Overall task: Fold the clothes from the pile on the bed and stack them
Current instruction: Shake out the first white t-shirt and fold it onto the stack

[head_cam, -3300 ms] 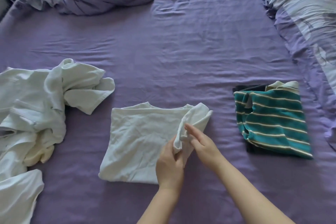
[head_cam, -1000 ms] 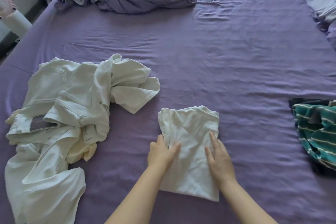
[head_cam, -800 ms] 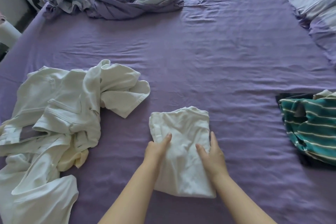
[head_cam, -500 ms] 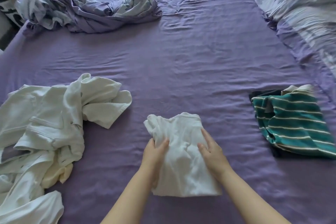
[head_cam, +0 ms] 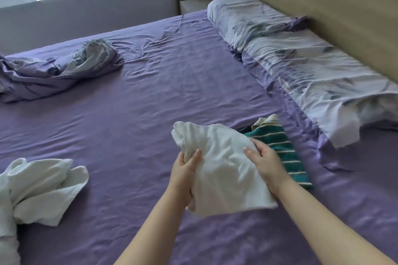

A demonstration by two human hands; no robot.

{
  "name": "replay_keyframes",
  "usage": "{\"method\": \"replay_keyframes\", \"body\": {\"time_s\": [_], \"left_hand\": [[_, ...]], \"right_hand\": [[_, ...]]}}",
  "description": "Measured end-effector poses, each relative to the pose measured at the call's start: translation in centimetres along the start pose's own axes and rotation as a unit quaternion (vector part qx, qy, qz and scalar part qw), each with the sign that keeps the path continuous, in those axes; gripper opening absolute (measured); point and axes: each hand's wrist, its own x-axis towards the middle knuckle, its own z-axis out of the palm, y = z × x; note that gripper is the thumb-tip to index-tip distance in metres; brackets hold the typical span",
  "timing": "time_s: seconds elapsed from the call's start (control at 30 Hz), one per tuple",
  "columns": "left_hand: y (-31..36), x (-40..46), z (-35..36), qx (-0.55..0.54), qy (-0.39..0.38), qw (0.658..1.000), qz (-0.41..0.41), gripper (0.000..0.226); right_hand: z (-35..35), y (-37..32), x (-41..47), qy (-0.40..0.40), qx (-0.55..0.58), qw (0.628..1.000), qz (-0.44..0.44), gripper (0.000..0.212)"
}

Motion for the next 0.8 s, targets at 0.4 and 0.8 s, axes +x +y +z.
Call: {"method": "replay_keyframes", "body": {"time_s": [0.4,0.8], "left_hand": [[-6.8,8.9,13.5,0.17,-0.014,0.985,0.0,0.01],[-10.8,8.4,13.5,0.695,0.03,0.663,0.278,0.07]], "right_hand": [[-14.1,2.6,8.1,0.074,-0.255,0.963,-0.049,0.044],[-13.4,8.5,9.2,0.092,-0.519,0.833,-0.17,0.067]]}}
